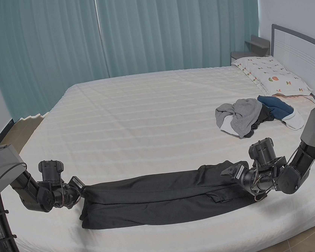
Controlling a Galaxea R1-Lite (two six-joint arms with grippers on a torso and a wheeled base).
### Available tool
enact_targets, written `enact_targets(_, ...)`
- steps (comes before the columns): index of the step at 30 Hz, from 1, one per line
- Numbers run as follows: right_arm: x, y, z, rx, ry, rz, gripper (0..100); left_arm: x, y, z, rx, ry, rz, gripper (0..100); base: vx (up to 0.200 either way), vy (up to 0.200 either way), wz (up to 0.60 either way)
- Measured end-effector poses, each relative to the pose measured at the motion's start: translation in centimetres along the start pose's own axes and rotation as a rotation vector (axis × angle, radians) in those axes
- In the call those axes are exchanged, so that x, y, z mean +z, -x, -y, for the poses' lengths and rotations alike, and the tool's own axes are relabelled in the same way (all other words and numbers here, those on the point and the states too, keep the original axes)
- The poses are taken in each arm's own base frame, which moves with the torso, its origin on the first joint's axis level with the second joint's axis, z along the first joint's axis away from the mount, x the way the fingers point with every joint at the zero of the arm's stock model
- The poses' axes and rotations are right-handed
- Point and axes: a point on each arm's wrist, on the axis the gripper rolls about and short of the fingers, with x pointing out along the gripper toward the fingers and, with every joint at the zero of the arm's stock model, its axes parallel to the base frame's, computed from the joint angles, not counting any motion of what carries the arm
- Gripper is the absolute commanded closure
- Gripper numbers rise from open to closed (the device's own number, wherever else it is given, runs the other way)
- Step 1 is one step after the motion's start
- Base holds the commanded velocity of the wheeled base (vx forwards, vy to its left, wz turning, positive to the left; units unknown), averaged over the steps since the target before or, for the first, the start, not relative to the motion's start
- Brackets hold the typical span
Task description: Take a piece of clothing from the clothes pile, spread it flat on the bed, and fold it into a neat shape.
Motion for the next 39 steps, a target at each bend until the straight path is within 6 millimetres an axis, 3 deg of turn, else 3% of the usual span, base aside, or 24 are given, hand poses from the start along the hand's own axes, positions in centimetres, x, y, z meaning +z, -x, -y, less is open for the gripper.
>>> enact_targets(13, 0.5, -3.0, -1.0, -0.038, -0.055, 0.018, 0, 0.3, 0.4, 0.7, -0.023, 0.015, 0.015, 100, 0.000, 0.000, 0.00)
enact_targets(14, 0.6, -3.2, -1.1, -0.039, -0.056, 0.026, 100, 0.3, 0.4, 0.7, -0.024, 0.015, 0.016, 100, 0.000, 0.000, 0.00)
enact_targets(23, 0.5, -4.1, -0.7, -0.093, -0.054, 0.005, 100, 0.4, 0.4, 0.8, -0.027, 0.014, 0.018, 100, 0.000, 0.000, 0.00)
enact_targets(28, 1.4, -4.3, -1.1, -0.107, -0.062, 0.008, 100, 0.6, 0.4, 1.1, -0.034, 0.012, 0.028, 100, 0.000, 0.000, 0.00)
enact_targets(39, 5.0, -4.5, -4.6, -0.010, -0.087, 0.125, 100, 2.2, 0.2, 2.5, -0.054, 0.037, 0.119, 100, 0.000, 0.000, 0.00)
